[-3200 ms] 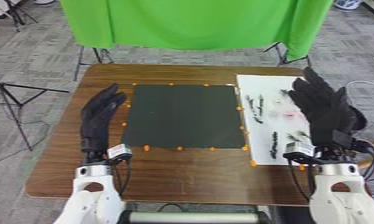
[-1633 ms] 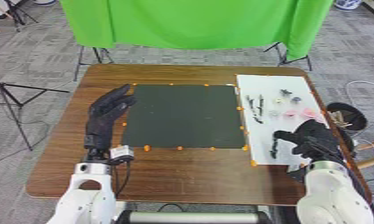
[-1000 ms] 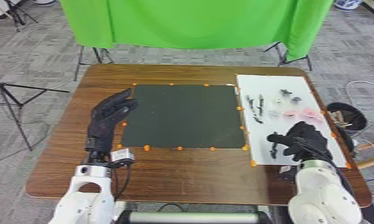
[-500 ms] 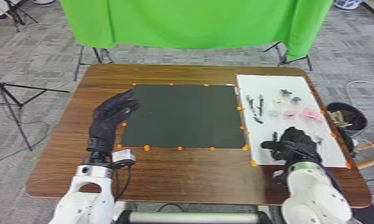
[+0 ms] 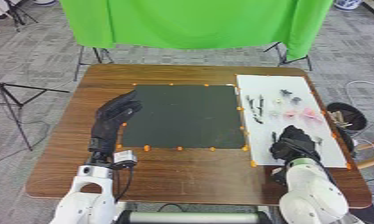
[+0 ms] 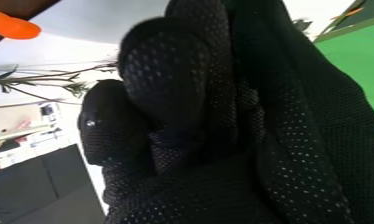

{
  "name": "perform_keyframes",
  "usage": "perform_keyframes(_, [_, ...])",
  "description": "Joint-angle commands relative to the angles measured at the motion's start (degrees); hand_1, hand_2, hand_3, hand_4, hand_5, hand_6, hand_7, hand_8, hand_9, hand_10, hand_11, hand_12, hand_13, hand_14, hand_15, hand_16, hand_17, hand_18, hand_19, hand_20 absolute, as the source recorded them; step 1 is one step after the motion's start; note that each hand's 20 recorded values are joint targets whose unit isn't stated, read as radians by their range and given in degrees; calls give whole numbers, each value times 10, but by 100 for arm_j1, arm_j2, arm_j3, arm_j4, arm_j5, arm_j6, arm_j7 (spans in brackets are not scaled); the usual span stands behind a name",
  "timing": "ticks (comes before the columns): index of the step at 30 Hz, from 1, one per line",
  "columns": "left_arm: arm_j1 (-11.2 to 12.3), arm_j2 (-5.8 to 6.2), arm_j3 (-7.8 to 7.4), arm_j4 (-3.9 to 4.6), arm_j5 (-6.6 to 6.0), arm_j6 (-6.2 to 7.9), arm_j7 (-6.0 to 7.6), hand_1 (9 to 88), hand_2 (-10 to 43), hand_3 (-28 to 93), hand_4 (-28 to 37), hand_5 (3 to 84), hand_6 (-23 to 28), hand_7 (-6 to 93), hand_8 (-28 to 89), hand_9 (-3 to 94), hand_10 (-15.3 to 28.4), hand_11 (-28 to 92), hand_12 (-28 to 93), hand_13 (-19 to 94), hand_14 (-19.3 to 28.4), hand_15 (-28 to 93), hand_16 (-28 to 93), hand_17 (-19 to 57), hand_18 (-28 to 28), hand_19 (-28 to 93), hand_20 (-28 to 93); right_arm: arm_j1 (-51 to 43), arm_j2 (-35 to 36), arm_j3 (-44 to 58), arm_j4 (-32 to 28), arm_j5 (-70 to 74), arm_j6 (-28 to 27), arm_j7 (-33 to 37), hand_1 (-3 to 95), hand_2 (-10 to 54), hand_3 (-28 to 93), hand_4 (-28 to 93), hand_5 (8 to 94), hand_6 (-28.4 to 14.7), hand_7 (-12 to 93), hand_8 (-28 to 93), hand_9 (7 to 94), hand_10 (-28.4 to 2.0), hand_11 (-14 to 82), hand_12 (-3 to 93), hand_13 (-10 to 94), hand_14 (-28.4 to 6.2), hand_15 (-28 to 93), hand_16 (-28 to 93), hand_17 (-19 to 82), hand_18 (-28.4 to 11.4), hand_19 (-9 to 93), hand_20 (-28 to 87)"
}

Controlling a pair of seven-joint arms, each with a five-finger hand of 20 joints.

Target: Arrange flowers

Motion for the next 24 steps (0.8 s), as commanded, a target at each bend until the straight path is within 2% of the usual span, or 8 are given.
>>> perform_keyframes(1, [76, -104, 34, -16, 53, -168, -106, 356, -89, 681, -140, 473, 11, 172, -88, 477, 128, 243, 123, 405, 166, 245, -11, 105, 128, 142, 187, -304, -86, -221, 552, 243, -348, 219, 584, -95, 563, 26, 812, -57, 181, 239, 937, -103, 251, 320, 937, -24, 526, 190, 756, -47, 827, 331])
perform_keyframes(3, [76, -80, 74, -22, 7, -88, -86, 356, -90, 682, -140, 468, 11, 170, -88, 475, 128, 242, 123, 404, 166, 245, -11, 104, 128, 142, 187, -331, -71, -234, 616, 168, -282, 171, 583, -95, 583, 45, 799, -61, 188, 247, 937, -100, 258, 318, 937, -22, 537, 188, 758, -46, 826, 337])
perform_keyframes(7, [32, -96, 126, 7, -14, -64, -60, 357, -91, 682, -139, 445, 9, 168, -88, 461, 128, 237, 123, 403, 166, 244, -11, 104, 129, 142, 186, -292, -21, -327, 752, -31, -245, 201, 584, -95, 599, 70, 768, -64, 222, 256, 937, -99, 279, 322, 937, -16, 559, 188, 760, -47, 830, 365])
perform_keyframes(8, [39, -131, 112, 7, 11, -106, -72, 358, -91, 681, -140, 442, 10, 168, -87, 457, 126, 237, 124, 402, 166, 244, -11, 103, 129, 142, 186, -275, -2, -363, 806, -130, -204, 174, 580, -95, 607, 79, 760, -67, 232, 263, 936, -101, 284, 332, 937, -15, 568, 191, 758, -50, 835, 376])
perform_keyframes(12, [42, -96, 163, 10, -13, -106, -76, 360, -91, 681, -139, 436, 10, 166, -85, 446, 124, 235, 125, 399, 165, 244, -11, 103, 129, 142, 185, -298, 31, -381, 852, -132, -84, 65, 572, -95, 622, 104, 697, -66, 353, 232, 920, -110, 326, 346, 937, -16, 595, 215, 748, -58, 851, 451])
perform_keyframes(14, [45, -81, 176, 5, -28, -76, -73, 360, -91, 680, -139, 435, 10, 164, -84, 445, 123, 235, 126, 399, 165, 244, -10, 103, 129, 141, 184, -316, 33, -388, 859, -182, 92, -26, 569, -95, 633, 114, 686, -57, 374, 215, 908, -117, 354, 353, 937, -19, 604, 221, 742, -61, 870, 452])
perform_keyframes(20, [57, -117, 169, 9, -37, -87, -77, 361, -91, 679, -138, 433, 9, 165, -84, 444, 123, 234, 126, 399, 164, 243, -11, 103, 128, 140, 183, -366, 87, -346, 802, -80, 543, -293, 571, -95, 652, 116, 750, -32, 290, 226, 899, -124, 365, 368, 937, -22, 605, 225, 731, -68, 906, 404])
perform_keyframes(24, [28, -132, 184, 21, -48, -117, -89, 362, -90, 677, -138, 434, 8, 165, -84, 445, 123, 235, 127, 399, 164, 245, -10, 103, 128, 140, 183, -449, 117, -279, 738, -98, 1090, -486, 581, -95, 675, 52, 769, -31, 272, 201, 914, -126, 303, 397, 937, -26, 573, 232, 731, -60, 891, 356])
